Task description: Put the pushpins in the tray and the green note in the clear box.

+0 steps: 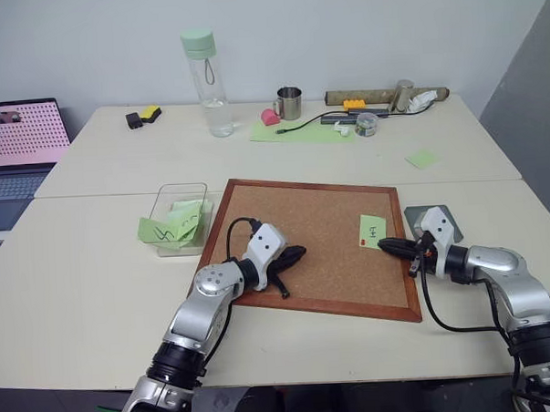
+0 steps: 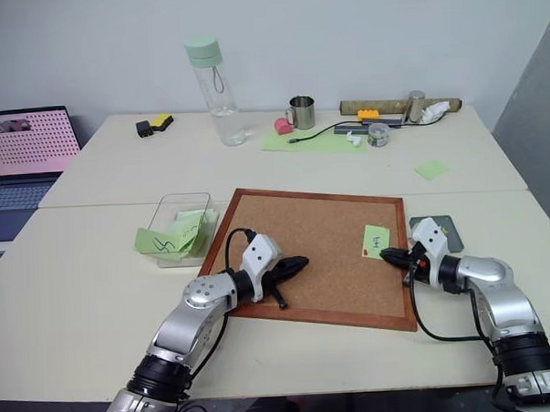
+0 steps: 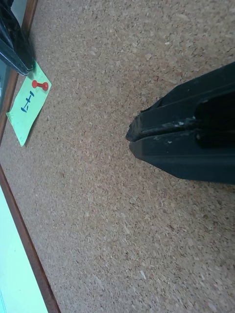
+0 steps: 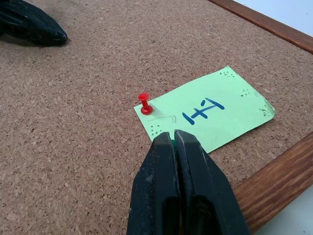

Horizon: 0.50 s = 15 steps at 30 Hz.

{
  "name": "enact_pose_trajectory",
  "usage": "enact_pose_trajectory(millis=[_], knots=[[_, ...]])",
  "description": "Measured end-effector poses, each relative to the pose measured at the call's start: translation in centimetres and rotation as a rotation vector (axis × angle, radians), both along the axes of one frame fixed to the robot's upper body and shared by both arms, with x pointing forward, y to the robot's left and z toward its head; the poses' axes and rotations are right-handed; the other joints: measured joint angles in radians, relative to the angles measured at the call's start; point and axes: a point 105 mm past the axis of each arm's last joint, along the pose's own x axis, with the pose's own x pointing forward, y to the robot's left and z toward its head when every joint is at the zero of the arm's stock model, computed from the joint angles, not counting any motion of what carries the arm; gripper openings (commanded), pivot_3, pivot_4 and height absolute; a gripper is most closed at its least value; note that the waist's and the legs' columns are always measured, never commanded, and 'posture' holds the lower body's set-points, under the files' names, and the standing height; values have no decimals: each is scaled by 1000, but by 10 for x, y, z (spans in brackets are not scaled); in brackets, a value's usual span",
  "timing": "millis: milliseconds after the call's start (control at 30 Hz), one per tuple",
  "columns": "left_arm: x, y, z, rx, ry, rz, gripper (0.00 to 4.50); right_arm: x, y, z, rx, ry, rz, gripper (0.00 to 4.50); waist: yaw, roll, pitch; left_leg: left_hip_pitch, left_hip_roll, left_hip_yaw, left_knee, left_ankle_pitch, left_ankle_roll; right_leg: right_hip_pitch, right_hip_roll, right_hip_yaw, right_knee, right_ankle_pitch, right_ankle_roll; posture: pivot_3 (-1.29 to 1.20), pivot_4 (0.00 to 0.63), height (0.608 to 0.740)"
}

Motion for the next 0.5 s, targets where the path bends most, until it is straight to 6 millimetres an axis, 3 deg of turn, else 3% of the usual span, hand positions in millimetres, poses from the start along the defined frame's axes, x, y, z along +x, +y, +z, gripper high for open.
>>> enact_pose_trajectory(millis=[333, 500], knots=[[-1, 0, 0, 3, 0, -5, 0, -6, -2, 5, 60, 27, -7, 51, 0, 0, 0, 0, 0, 0, 0, 0, 0, -1, 0, 0, 0, 0, 0, 0, 150, 740], [-2, 0, -2, 8, 4, -8, 0, -3, -7, 43, 100, -101, -16, 51, 1, 0, 0, 0, 0, 0, -1, 0, 0, 0, 0, 0, 0, 0, 0, 0, 150, 740]])
